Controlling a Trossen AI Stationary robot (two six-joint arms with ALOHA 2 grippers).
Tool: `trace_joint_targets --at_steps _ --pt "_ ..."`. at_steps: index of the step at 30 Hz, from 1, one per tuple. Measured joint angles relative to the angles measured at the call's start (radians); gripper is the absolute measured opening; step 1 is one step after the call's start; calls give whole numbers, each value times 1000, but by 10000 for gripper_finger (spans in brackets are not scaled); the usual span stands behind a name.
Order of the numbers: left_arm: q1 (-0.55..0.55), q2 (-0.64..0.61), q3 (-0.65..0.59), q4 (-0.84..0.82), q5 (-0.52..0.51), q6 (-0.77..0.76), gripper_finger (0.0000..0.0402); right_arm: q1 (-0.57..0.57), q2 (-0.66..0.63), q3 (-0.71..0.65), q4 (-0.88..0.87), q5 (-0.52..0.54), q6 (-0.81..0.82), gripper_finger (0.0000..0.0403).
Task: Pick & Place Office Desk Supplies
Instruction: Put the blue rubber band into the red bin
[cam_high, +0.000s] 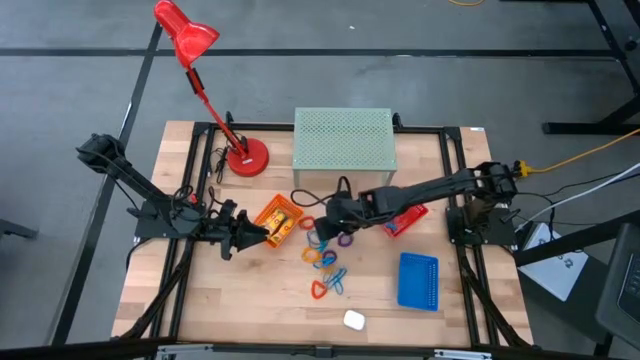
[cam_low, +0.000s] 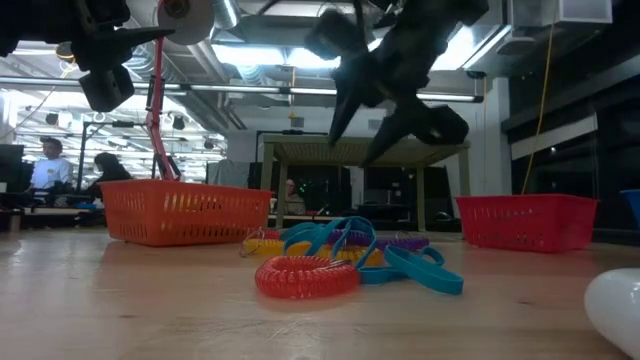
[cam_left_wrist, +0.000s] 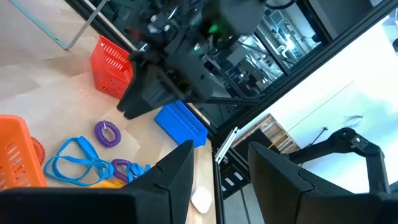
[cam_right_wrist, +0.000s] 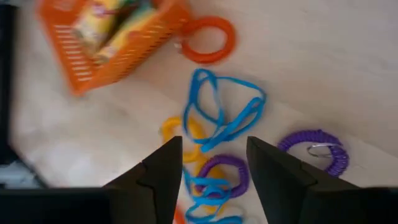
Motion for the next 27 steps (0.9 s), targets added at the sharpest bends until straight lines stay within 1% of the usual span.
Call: trace_joint_targets --at_steps 6,14,18,22,27 --pt "0 0 0 0 -2 0 148 17 109 0 43 -41 71 165" --pt "0 0 0 1 6 -7 148 11 193 0 92 -84 94 161" --pt "0 0 0 1 13 -8 148 12 219 2 147 -89 113 161" --pt "0 0 0 1 14 -9 148 7 221 2 154 -64 128 155" --pt "0 0 0 -2 21 -16 148 -6 223 1 156 -63 128 128"
